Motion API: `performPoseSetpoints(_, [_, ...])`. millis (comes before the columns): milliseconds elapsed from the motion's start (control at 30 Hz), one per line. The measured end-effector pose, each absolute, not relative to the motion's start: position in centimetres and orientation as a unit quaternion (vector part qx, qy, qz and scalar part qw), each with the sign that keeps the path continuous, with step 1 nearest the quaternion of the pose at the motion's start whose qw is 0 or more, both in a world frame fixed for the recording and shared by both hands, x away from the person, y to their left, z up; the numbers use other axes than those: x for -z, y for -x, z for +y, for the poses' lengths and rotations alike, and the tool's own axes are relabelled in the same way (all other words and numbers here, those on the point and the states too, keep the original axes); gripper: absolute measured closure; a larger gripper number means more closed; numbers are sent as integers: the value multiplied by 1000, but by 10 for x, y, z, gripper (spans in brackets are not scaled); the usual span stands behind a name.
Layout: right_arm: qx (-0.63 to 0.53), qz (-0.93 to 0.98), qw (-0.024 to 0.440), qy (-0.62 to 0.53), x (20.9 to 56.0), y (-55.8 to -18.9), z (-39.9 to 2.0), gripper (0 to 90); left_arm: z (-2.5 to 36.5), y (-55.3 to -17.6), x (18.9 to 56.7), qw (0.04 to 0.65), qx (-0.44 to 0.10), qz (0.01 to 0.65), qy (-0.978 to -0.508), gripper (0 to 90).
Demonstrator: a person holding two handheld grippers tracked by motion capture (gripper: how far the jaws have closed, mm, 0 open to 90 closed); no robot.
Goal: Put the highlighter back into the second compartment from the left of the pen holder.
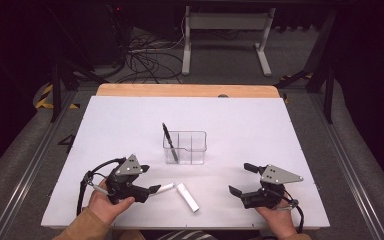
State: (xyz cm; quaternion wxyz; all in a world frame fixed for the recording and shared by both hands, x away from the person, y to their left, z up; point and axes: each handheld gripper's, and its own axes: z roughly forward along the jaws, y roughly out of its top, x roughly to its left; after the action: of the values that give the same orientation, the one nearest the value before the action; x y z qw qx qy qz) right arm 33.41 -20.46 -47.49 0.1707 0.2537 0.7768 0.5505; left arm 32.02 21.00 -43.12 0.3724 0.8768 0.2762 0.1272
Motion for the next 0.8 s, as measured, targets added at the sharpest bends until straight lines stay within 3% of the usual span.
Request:
performPoseSetpoints(267, [-554,775,167,-254,476,-334,-205,65,196,-330,433,320,-98,274,-902,380])
performPoseSetpoints(567, [-551,776,165,-258,475,-334,-205,65,180,-339,436,259,-59,294,-918,391])
performPoseSetpoints(800, [-548,780,159,-258,476,-335,-204,65,169,-339,440,216,-65,299,-927,423])
